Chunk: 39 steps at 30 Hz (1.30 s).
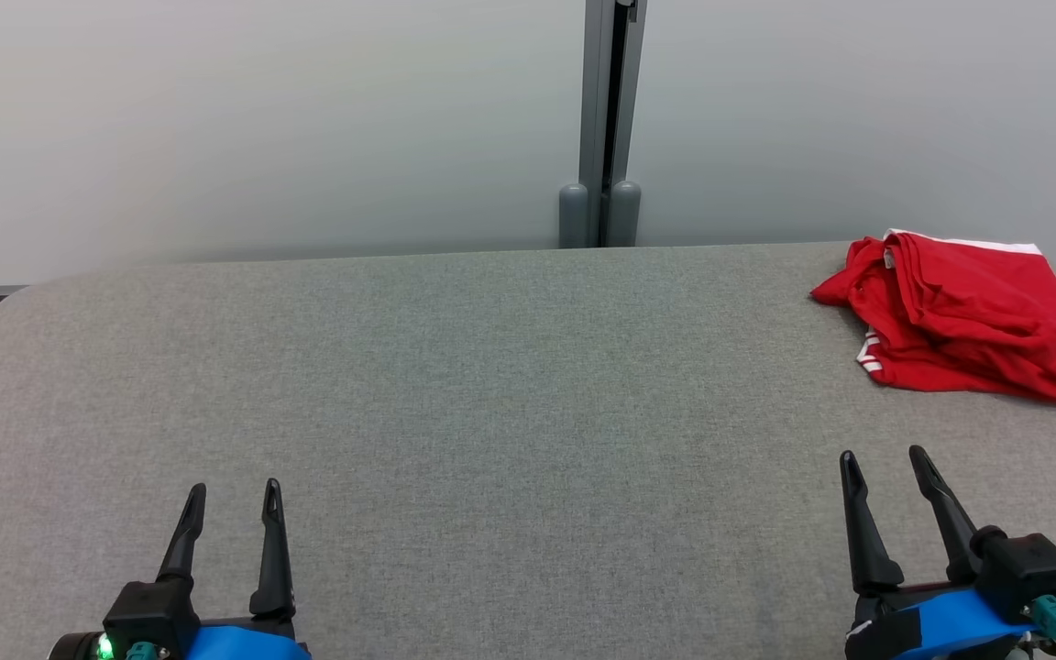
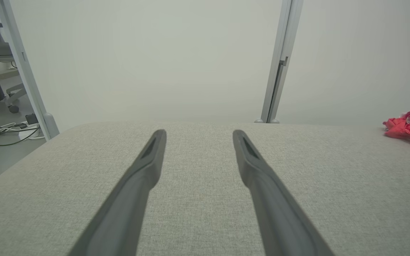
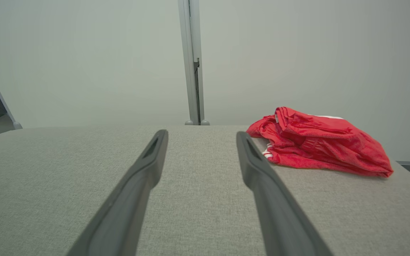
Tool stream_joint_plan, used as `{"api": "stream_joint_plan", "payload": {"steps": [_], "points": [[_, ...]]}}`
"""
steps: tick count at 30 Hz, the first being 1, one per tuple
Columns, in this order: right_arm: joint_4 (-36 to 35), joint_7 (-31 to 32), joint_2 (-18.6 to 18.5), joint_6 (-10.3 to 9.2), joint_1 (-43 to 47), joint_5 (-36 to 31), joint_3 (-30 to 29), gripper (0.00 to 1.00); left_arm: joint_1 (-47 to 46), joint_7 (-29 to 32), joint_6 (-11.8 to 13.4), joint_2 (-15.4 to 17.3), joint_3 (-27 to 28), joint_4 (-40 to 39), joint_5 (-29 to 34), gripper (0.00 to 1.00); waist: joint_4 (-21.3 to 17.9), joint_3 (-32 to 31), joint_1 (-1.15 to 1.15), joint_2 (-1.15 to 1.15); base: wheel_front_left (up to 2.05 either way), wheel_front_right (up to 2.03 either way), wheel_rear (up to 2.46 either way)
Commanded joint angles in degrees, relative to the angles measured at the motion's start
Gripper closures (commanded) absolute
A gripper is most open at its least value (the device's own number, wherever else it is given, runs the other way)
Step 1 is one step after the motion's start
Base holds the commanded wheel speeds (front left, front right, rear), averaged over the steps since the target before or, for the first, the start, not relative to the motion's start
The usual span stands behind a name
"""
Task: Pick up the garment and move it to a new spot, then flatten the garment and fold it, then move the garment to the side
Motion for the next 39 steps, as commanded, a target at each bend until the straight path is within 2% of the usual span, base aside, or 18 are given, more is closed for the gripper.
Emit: {"api": "stream_joint_plan", "payload": {"steps": [1, 7, 8, 13, 26, 39], "points": [[-0.04, -0.17, 0.10, 0.01, 0.90, 0.21, 0.08, 0.00, -0.73, -0.13, -0.08, -0.05, 0.38, 0.13, 0.26, 0.00, 0.06, 0.01, 0.00, 0.00, 0.00, 0.00, 0.00], [0.14, -0.17, 0.10, 0.01, 1.05, 0.73, 0.39, 0.00, -0.82, -0.13, 0.07, -0.07, 0.56, 0.10, 0.45, 0.00, 0.25, -0.02, 0.00, 0.00, 0.00, 0.00, 0.00], [0.15, -0.17, 0.10, 0.01, 1.02, 0.71, 0.47, 1.00, -0.82, -0.13, 0.03, -0.07, 0.57, 0.01, 0.42, 1.00, 0.27, -0.01, 0.00, 0.00, 0.00, 0.00, 0.00], [2.44, 0.31, 0.22, 0.00, 0.61, 0.38, 0.36, 1.00, 1.14, 0.40, 0.02, -0.26, 0.03, 2.57, -0.13, 1.00, 0.27, -0.03, 0.00, 0.00, 0.00, 0.00, 0.00], [2.31, 4.05, 0.18, 0.00, -0.56, 15.29, -0.53, 1.00, -0.75, 4.33, -0.31, -0.23, 1.18, 2.18, -15.20, 1.00, 0.20, 0.04, 0.00, 0.00, 0.00, 0.00, 0.00], [2.10, 6.98, 0.15, 0.00, -1.46, 27.23, -1.15, 1.00, -1.94, 7.07, -0.58, -0.21, 1.70, 1.45, -27.34, 1.00, 0.14, 0.10, 0.00, 0.00, 0.00, 0.00, 0.00]]}}
